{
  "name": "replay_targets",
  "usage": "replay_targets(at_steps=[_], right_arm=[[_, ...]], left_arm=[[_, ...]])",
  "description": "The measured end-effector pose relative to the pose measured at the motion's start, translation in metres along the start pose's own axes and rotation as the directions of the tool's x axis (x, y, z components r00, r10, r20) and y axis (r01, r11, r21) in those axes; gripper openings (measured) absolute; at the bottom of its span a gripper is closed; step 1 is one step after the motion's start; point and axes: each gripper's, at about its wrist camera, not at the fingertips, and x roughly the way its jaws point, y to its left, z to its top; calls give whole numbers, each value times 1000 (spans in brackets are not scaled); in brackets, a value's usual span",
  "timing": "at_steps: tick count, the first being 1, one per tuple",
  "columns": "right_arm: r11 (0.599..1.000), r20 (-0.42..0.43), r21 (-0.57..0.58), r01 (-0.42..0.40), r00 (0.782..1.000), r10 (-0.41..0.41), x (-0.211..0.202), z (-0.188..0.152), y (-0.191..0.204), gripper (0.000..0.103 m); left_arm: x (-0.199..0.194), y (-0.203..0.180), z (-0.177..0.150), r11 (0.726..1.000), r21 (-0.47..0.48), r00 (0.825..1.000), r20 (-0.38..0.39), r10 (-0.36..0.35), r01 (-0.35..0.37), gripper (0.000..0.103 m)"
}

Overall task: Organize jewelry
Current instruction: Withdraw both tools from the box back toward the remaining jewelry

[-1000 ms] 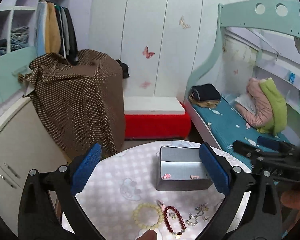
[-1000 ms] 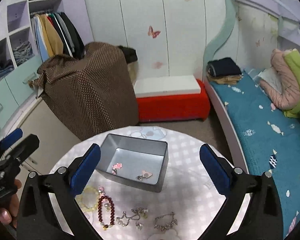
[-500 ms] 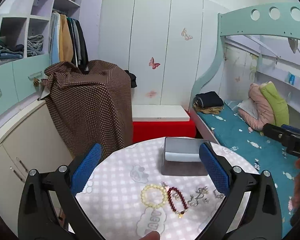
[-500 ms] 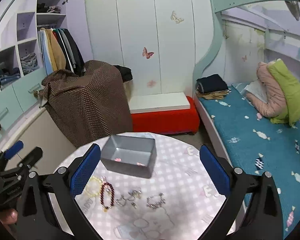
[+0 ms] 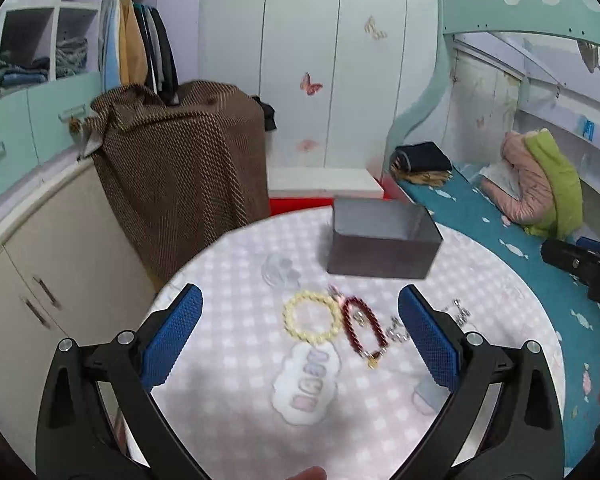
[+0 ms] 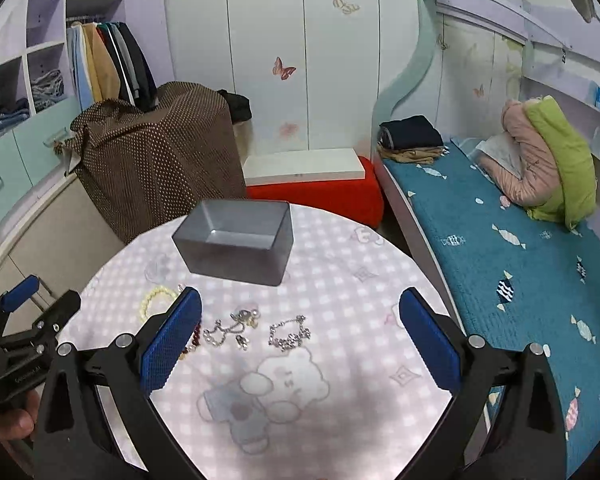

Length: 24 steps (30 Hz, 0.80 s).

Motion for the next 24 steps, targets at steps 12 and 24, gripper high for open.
replay_targets(at_steps=[12,24], right_arm=[[1000,-21,-7,-2,1000,1,4,-14,-8,95],[1000,-95,11,-15,995,16,27,-27,-14,95]], left_arm=[[36,-28,-23,1000,18,997,-71,-9,10,98],[101,-32,-42,999,1,969,-241,46,-47,97]])
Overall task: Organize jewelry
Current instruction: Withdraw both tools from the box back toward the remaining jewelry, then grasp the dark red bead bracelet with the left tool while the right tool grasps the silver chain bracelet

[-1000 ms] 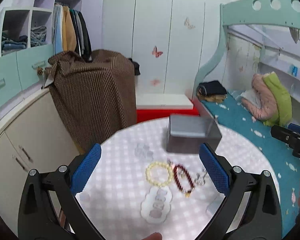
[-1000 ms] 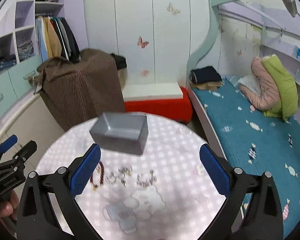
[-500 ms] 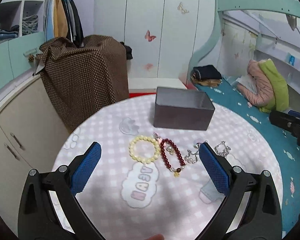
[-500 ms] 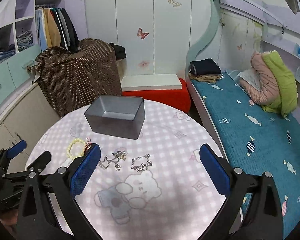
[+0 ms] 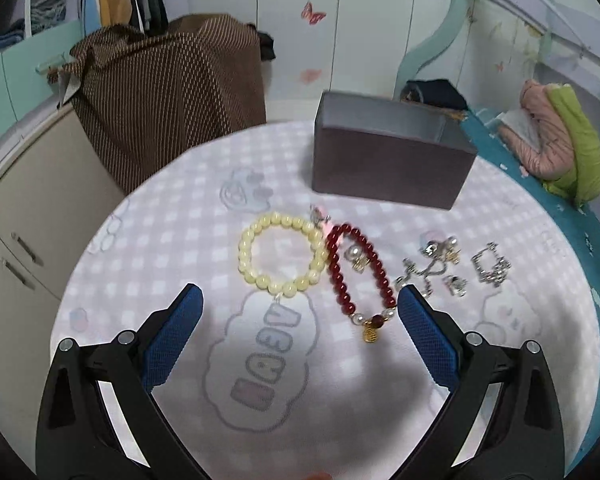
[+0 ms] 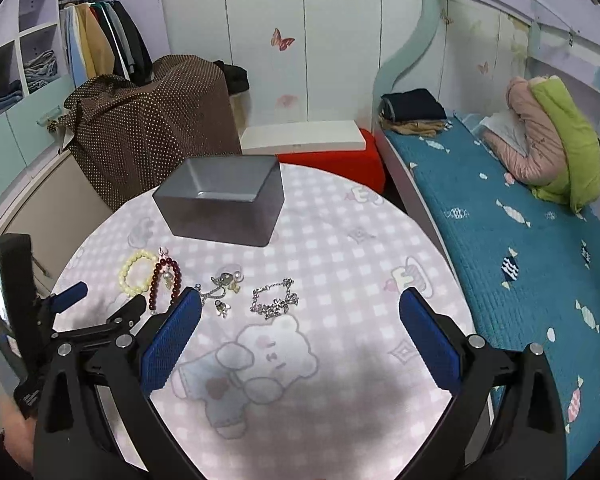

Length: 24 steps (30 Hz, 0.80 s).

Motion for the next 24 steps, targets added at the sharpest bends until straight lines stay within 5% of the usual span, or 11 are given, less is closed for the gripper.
replay_targets(at_steps=[3,5,10,15,24], right_arm=[[1000,-10,7,-2,1000,2,4,-1,-3,95],[1000,-19,10,-5,1000,6,7,-1,-4,95],[1000,-47,12,-13,999,13,17,-5,-6,95],[1000,-95,8,-13,995,14,36,-12,-8,95],[999,-163,-30,-25,986,20,79,-21,0,95]], left_arm=[[13,2,-1,1000,-14,999,-44,-3,2,90],[24,4,-3,999,-32,995,-91,-28,25,65],[28,3,-3,1000,-12,996,-86,-22,21,54],[29,12,0,997,-19,993,-89,-72,70,9],[16,16,-2,993,-6,991,-67,-117,117,8]])
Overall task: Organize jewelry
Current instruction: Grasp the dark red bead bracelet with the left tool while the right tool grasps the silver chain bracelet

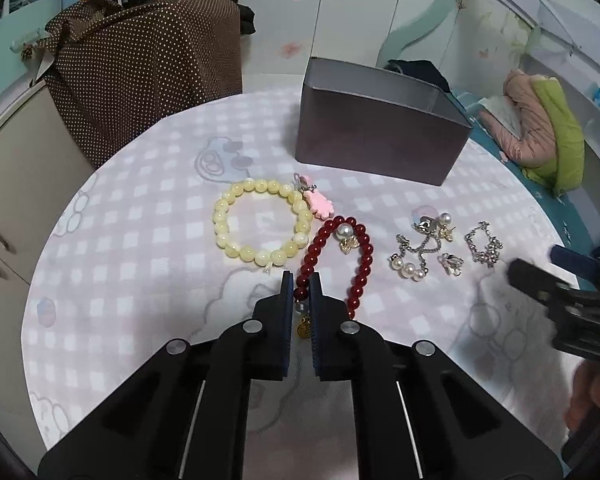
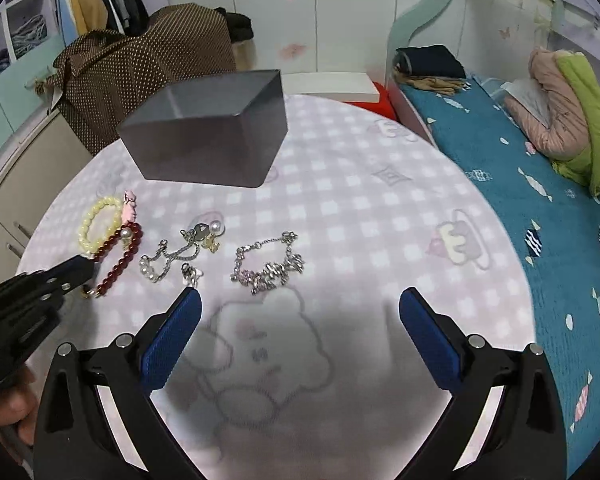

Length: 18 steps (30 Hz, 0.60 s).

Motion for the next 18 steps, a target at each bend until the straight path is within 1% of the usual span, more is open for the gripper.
replay_targets(at_steps=[1,2,5,7,8,9,10,11,12,14,18], right_arm=[[1000,-5,-7,3,1000,-3,5,2,1,95],[1000,-8,-11,5,1000,-5,9,3,2,93],[1000,-20,-26,10,1000,-11,21,7,7,80],[996,-4,-74,49,999,-49,24,6,14,71],[996,4,-78,37,999,-37,23,6,16,63],[996,8,-88,34,999,-33,22,5,17,48],[995,12,-98,31,999,-30,20,5,19,39],[994,14,-108,28,1000,-27,18,4,19,22],[993,14,-114,31,999,-30,17,4,20,12],[993,11,-116,28,1000,-27,15,3,21,12],[997,15,-72,-16,1000,17,10,4,11,11]], left_arm=[[-3,1,0,1000,0,1000,7,-1,1,8],[-6,1,0,1000,1,1000,13,0,0,8],[-14,2,-2,1000,3,1000,26,-5,5,8],[-20,2,-2,1000,8,999,32,-11,11,8],[-22,1,-3,1000,10,999,35,-13,13,8],[-24,0,-3,1000,11,999,37,-16,16,8],[-26,0,-3,1000,11,999,38,-20,20,8],[-27,-1,-3,1000,11,999,40,-22,22,8],[-28,-1,-2,1000,11,999,42,-25,24,8],[-29,-1,-1,1000,14,998,47,-28,28,8],[-37,-2,1,999,26,997,65,-39,37,8]])
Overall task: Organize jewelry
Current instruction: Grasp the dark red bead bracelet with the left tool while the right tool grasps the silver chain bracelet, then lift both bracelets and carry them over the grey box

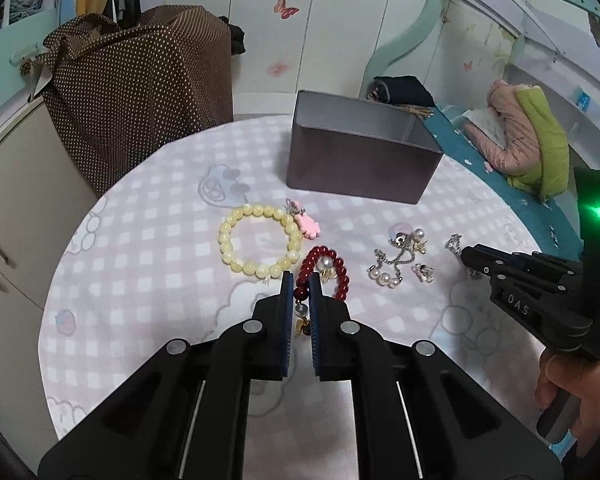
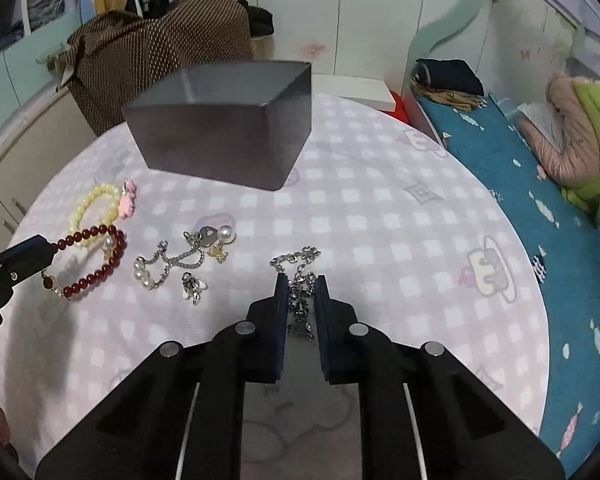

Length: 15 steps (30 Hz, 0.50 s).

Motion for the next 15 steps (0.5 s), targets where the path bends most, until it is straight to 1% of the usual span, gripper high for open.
replay_targets(at_steps=[6,10,12,15], right_arm=[[995,48,52,-85,995,83,-25,10,-10,11],[991,78,57,-123,990,118,-42,20,-12,11],[986,91,66,-154,985,148,-50,25,-13,11],[983,104,65,-173,981,166,-58,30,-15,11]], left_arm=[[-14,1,8,1000,9,999,34,-15,15,8],[-26,1,16,1000,17,998,61,-24,23,8],[-32,1,19,999,20,997,76,-31,29,8],[-41,1,25,999,25,995,97,-38,36,8]])
